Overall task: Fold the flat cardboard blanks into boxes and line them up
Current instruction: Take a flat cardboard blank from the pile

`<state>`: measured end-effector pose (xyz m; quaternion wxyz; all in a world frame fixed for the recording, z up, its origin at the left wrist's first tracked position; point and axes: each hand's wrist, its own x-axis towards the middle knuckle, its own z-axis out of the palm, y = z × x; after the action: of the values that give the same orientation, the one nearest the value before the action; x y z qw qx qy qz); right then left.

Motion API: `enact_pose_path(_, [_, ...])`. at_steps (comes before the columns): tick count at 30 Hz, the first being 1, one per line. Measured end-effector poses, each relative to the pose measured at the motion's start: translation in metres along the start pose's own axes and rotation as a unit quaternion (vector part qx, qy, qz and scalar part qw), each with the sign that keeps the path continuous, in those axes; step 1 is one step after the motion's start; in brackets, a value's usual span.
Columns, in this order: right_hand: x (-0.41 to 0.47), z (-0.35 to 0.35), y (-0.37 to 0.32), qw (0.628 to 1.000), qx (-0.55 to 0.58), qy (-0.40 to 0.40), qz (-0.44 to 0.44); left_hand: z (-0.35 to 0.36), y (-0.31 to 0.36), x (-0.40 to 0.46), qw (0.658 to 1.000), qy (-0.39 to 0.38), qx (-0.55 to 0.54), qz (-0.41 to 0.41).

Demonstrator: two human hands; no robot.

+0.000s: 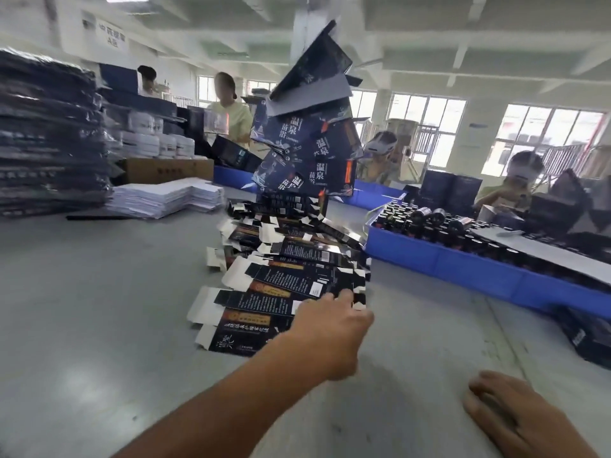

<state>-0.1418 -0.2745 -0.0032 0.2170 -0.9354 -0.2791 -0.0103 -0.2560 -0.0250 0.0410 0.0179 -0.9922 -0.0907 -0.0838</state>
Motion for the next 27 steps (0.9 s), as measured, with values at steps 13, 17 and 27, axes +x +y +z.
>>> enact_pose_path(13, [0.001, 0.001, 0.009, 0.999, -0.007, 0.030, -0.034, 0.032, -0.078, 0.009, 0.996, 0.021, 0.081, -0.026])
enact_pose_path(17, [0.004, 0.003, 0.014, 0.999, -0.017, 0.030, -0.040, 0.037, -0.077, 0.033, 0.996, 0.038, 0.083, -0.022])
enact_pose_path(27, [0.005, 0.004, 0.021, 0.999, -0.022, 0.015, -0.041, 0.043, -0.086, 0.026, 0.995, 0.094, 0.015, -0.011])
